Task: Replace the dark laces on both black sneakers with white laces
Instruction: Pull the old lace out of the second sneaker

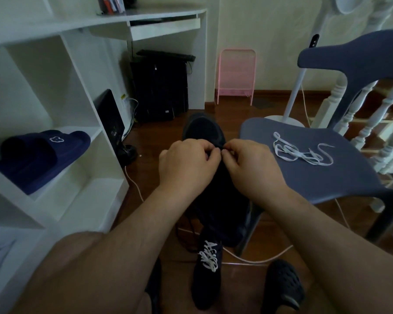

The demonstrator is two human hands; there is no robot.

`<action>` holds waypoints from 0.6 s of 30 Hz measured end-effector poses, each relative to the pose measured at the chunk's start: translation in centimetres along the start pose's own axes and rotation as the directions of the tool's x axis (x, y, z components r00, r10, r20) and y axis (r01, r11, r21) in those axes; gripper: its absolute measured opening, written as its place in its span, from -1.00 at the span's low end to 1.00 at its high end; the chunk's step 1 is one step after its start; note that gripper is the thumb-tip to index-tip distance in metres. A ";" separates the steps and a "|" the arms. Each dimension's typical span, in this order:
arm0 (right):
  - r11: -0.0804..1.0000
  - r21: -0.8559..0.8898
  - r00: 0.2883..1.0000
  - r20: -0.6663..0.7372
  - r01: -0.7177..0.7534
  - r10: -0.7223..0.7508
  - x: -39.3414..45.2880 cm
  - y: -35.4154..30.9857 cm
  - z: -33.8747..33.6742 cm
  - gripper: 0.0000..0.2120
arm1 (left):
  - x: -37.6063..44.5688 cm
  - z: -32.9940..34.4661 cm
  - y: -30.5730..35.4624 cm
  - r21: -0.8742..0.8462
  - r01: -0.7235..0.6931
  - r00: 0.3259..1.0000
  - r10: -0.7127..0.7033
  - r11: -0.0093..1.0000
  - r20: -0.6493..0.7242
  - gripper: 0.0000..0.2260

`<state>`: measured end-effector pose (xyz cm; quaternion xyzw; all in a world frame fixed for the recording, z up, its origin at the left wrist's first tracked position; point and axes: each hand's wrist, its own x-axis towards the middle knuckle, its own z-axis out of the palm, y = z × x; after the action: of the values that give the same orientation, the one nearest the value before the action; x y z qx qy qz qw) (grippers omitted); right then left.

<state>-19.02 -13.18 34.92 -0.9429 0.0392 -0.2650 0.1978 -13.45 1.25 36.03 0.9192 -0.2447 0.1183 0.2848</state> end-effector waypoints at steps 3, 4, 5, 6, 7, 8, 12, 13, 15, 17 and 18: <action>1.000 -0.016 1.000 0.011 0.003 -0.003 0.0 -0.1 0.0 -0.81 | 0.1 0.5 0.0 0.017 0.018 1.000 -0.018 1.000 -0.003 -0.74; 1.000 -0.016 1.000 0.010 0.001 0.000 0.0 -0.1 0.0 -0.81 | 0.2 0.6 -0.1 -0.059 0.026 1.000 -0.026 0.998 0.007 -0.76; 1.000 -0.010 1.000 0.004 -0.007 0.007 0.0 -0.1 -0.1 -0.81 | 0.1 0.5 -0.1 -0.162 0.034 0.999 -0.030 0.986 0.024 -0.79; 1.000 -0.002 1.000 -0.004 -0.020 0.020 0.0 0.1 -0.2 -0.81 | 0.2 0.3 -0.1 -0.267 0.036 0.999 -0.024 0.963 0.046 -0.81; 0.999 0.003 0.999 -0.016 -0.040 0.040 0.0 0.3 -0.4 -0.81 | 0.3 -0.1 -0.2 -0.353 0.026 0.997 0.003 0.935 0.081 -0.82; 0.998 0.005 0.997 -0.026 -0.069 0.070 0.2 0.6 -0.7 -0.80 | 0.4 -0.6 -0.3 -0.417 0.006 0.989 0.057 0.909 0.138 -0.81; 0.990 0.015 0.989 -0.039 -0.142 0.143 0.5 1.7 -1.6 -0.77 | 0.6 -2.1 -0.8 -0.544 -0.007 0.866 0.277 0.839 0.417 -0.79; 0.991 0.012 0.990 -0.040 -0.135 0.135 0.4 1.7 -1.6 -0.78 | 0.6 -2.1 -1.0 -0.548 0.009 0.862 0.271 0.837 0.428 -0.81; 0.993 0.011 0.992 -0.046 -0.115 0.115 0.2 1.4 -1.6 -0.78 | 0.6 -1.7 -1.4 -0.502 0.035 0.903 0.188 0.864 0.386 -0.78; 0.995 0.017 0.994 -0.049 -0.101 0.102 0.1 1.1 -1.5 -0.78 | 0.6 -1.1 -1.3 -0.399 0.082 0.958 0.038 0.913 0.284 -0.76; 0.995 0.019 0.994 -0.049 -0.094 0.095 0.1 1.0 -1.4 -0.77 | 0.6 -0.8 -1.1 -0.370 0.101 0.973 -0.013 0.924 0.231 -0.76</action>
<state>-19.65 -14.56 35.64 -0.9314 0.0863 -0.2793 0.2170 -12.46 2.29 36.41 0.8610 -0.2664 -0.0442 0.4311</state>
